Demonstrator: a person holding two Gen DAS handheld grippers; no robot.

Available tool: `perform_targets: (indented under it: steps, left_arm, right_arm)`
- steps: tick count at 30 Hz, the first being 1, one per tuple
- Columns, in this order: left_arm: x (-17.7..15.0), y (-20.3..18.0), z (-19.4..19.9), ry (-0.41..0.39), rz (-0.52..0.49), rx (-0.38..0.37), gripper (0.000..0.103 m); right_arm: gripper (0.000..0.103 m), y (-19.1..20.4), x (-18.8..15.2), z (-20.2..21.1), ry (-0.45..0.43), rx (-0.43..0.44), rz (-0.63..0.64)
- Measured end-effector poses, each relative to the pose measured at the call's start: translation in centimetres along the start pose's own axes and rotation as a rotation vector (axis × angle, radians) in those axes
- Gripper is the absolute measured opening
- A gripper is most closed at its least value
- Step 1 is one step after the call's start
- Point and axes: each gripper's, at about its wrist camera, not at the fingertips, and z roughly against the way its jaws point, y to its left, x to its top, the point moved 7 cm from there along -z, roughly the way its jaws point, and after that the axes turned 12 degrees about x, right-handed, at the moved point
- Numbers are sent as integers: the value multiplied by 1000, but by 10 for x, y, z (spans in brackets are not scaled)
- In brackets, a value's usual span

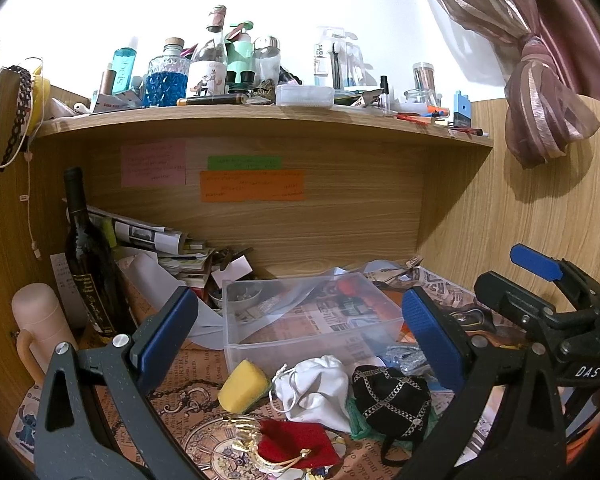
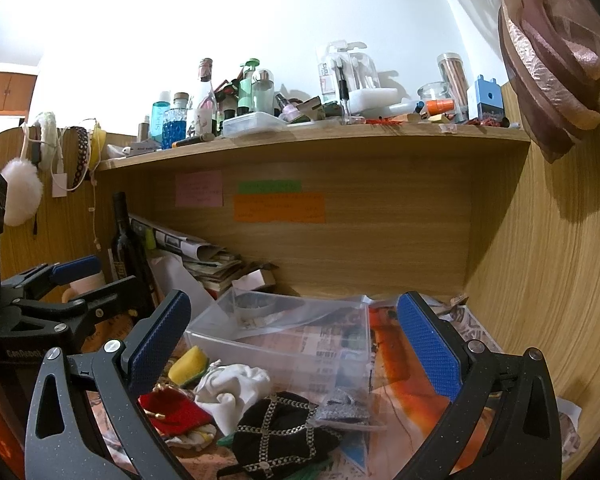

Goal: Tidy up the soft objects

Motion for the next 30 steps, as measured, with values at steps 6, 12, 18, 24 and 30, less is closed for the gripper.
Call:
perform_targets:
  steps: [6, 12, 18, 24, 30]
  left_arm:
    - [1, -1, 2, -3, 0, 0, 103]
    - [1, -2, 2, -3, 0, 0, 103]
    - [1, -2, 3, -2, -1, -2, 103]
    - [-2, 0, -2, 27, -3, -11, 103]
    - [-27, 10, -22, 143, 9, -33, 103]
  right_arm:
    - [103, 0, 0, 0, -1, 2, -1]
    - [103, 2, -1, -1, 1, 3, 3]
    - [103, 2, -1, -3, 6, 6, -2]
    - [103, -6, -9, -7, 33, 12, -33]
    - [103, -18, -31, -14, 102, 0, -61]
